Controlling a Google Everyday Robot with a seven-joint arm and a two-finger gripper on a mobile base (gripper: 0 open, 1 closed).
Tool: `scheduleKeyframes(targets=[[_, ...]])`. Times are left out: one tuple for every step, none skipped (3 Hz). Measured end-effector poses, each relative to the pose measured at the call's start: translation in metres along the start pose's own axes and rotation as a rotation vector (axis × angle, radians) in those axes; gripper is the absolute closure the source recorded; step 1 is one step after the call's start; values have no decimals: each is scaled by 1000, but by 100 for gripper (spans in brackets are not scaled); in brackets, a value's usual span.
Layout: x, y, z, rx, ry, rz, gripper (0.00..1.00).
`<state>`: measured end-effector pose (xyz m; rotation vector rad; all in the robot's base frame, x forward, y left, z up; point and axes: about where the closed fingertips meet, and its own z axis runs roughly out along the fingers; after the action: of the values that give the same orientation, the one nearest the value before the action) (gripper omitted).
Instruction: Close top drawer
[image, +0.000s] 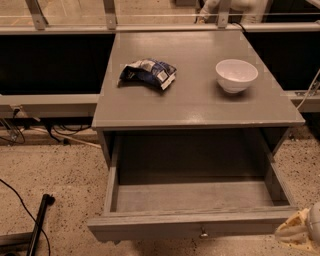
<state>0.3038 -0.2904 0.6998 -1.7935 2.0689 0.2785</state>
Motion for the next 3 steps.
scheduleKeyframes(targets=[[-2,5,18,4,-55,2,100],[-2,12,56,18,-125,6,100],[-5,14,89,54,-192,-5,100]])
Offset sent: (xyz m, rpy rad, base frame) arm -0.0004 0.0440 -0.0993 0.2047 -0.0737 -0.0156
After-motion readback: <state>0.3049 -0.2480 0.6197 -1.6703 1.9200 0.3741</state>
